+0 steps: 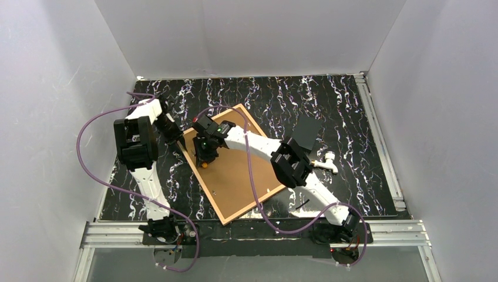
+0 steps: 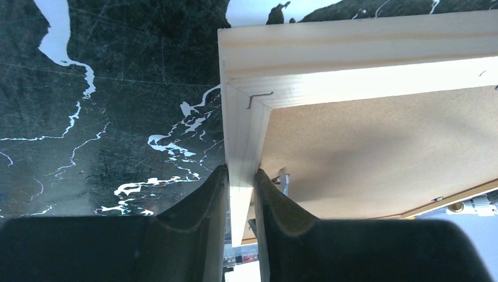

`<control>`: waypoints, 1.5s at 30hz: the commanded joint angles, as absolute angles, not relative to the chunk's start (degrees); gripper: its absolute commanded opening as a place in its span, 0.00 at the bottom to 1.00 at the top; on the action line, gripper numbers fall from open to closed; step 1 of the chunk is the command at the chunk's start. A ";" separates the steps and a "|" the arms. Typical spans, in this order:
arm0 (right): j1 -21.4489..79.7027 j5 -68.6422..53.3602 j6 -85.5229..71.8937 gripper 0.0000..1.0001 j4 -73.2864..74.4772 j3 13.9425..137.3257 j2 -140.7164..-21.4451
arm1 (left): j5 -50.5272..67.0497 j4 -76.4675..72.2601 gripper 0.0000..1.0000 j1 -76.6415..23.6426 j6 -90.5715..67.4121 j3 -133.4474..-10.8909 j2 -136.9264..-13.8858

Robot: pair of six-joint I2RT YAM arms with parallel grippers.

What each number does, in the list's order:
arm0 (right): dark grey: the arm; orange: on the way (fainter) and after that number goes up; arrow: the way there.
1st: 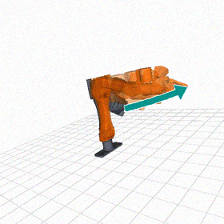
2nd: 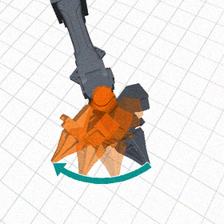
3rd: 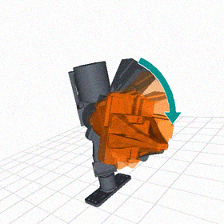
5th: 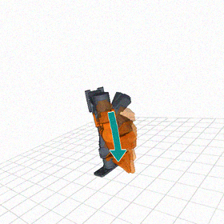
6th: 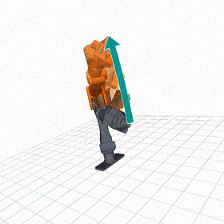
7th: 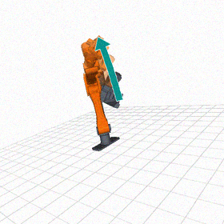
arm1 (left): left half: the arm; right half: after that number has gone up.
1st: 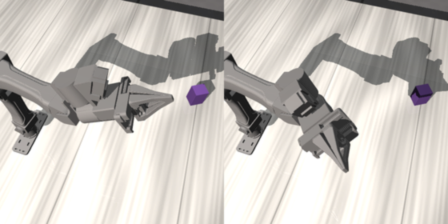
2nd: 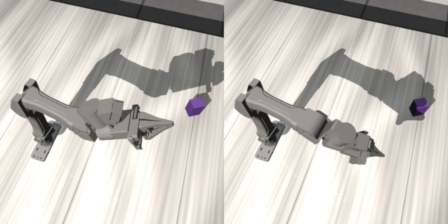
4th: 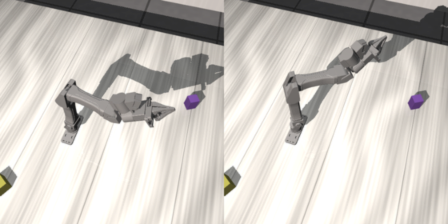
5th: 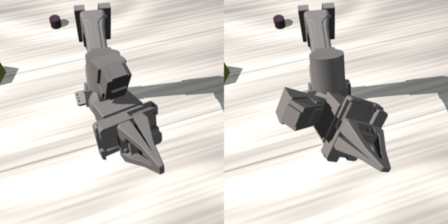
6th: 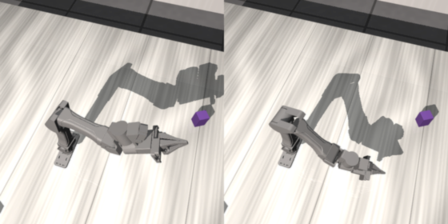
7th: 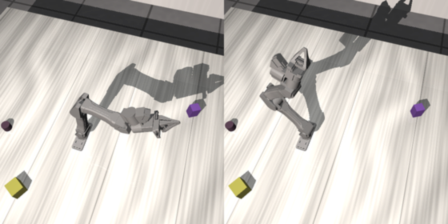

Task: Take the photo out of the frame

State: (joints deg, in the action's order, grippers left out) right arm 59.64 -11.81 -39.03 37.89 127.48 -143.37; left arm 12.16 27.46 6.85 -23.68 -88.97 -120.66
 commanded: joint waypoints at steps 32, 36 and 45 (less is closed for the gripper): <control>55.59 9.36 -48.40 0.01 42.29 36.45 -43.53 | 20.68 30.53 0.86 -9.71 -26.40 -66.85 -87.94; 55.55 9.45 -49.72 0.01 43.07 33.46 -37.76 | 20.91 28.36 0.86 -11.73 -29.62 -52.68 -75.38; 55.56 8.73 -49.14 0.01 43.35 34.39 -36.81 | 19.00 21.00 0.76 -12.63 -37.28 -40.25 -69.42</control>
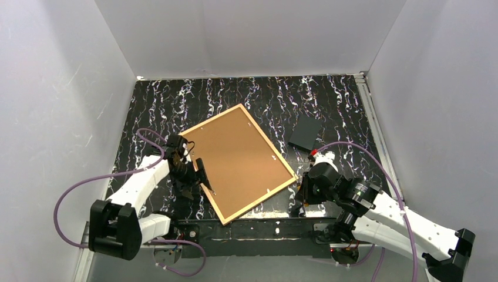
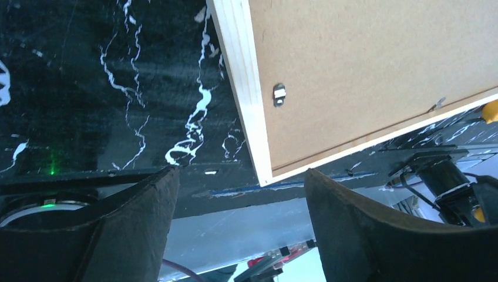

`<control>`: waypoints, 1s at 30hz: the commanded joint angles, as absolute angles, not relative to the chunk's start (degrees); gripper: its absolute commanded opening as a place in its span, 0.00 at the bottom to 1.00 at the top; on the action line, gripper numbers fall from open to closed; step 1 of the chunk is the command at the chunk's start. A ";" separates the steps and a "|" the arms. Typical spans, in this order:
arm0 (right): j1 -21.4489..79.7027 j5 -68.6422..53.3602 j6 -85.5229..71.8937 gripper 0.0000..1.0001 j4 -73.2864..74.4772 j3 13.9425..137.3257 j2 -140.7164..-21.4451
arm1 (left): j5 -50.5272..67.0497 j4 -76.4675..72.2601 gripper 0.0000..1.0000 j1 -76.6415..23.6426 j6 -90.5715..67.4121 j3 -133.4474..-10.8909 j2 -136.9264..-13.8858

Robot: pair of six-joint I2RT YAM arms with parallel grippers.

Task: Take the photo out of the frame

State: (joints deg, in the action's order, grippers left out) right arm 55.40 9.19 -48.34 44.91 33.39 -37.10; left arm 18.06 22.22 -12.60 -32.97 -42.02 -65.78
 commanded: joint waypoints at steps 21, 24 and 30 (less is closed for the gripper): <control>55.63 9.37 -51.59 0.01 46.54 30.52 -28.61 | 10.01 14.72 0.23 -11.04 -44.21 -41.35 -86.55; 55.63 9.49 -51.08 0.01 45.92 30.98 -29.88 | 8.84 14.89 0.10 -11.00 -45.15 -41.10 -86.98; 55.57 7.98 -49.60 0.01 44.45 31.85 -34.06 | -1.04 24.51 0.00 -10.30 -52.89 -41.50 -85.59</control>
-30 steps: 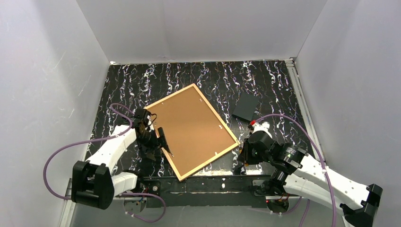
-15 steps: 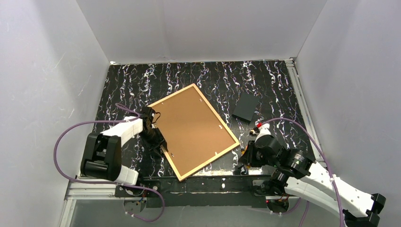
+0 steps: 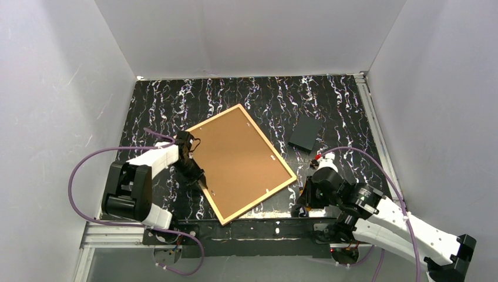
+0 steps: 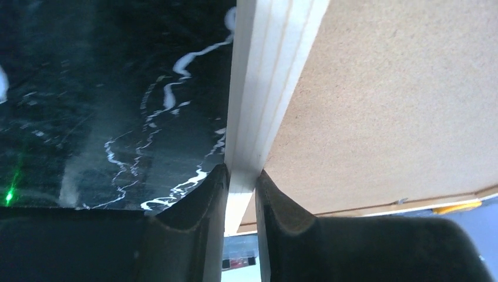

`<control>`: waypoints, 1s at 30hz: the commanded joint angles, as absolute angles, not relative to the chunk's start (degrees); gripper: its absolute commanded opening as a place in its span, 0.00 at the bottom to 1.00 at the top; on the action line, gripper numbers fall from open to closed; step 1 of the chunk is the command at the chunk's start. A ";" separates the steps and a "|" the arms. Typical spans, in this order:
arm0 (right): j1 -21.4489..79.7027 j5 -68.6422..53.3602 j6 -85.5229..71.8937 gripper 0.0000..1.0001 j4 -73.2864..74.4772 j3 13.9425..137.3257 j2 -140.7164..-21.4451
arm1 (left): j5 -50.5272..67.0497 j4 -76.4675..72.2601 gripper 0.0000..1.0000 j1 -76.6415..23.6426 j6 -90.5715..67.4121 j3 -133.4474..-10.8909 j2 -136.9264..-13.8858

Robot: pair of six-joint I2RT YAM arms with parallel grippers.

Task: Take the photo out of the frame

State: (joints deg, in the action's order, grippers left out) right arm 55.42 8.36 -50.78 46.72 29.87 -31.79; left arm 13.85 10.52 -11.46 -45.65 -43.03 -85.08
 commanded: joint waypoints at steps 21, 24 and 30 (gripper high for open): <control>55.55 4.42 -44.98 0.01 30.82 39.36 -59.96 | -13.67 14.52 0.00 -27.08 -119.51 -22.41 -61.45; 55.46 3.59 -44.11 0.01 29.54 40.74 -62.16 | -14.20 15.39 0.00 -31.36 -121.01 -22.72 -61.04; 54.32 2.55 -40.92 0.01 30.18 44.65 -67.66 | -16.25 15.19 0.00 -38.72 -123.26 -23.74 -60.37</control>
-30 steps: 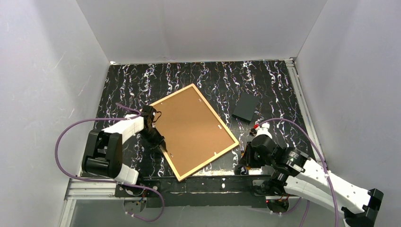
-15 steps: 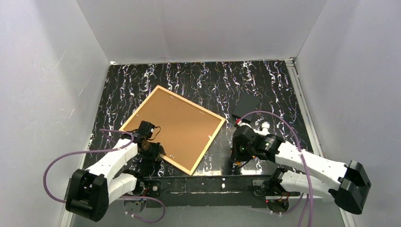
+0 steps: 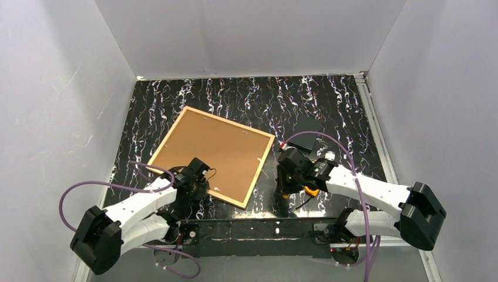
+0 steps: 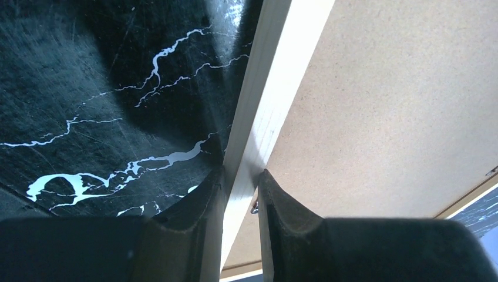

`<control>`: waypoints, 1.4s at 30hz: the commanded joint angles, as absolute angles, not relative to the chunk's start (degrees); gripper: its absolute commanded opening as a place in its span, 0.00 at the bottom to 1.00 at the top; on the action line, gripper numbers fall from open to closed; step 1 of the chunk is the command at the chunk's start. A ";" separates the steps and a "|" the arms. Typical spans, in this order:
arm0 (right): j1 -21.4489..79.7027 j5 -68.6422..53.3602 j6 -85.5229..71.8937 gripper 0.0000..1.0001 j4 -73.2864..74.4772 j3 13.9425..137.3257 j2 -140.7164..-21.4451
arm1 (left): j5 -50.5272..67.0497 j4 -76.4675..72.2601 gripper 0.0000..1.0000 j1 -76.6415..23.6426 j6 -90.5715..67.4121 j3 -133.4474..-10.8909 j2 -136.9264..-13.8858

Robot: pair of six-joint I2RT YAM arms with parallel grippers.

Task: Take the photo out of the frame

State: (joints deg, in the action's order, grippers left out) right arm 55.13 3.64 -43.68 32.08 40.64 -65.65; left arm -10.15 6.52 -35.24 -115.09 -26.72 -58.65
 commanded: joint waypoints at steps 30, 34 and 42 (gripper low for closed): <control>42.34 -1.45 -39.68 0.01 32.53 42.10 -68.02 | -14.93 12.36 0.80 -59.33 -98.18 -35.38 -57.16; 40.85 -1.66 -39.21 0.01 32.25 41.69 -70.15 | -15.77 20.26 0.94 -57.89 -73.63 -40.79 -53.96; 37.21 0.56 -37.16 0.01 31.30 43.32 -77.04 | 4.39 34.81 0.98 -45.81 -37.78 -50.50 -55.43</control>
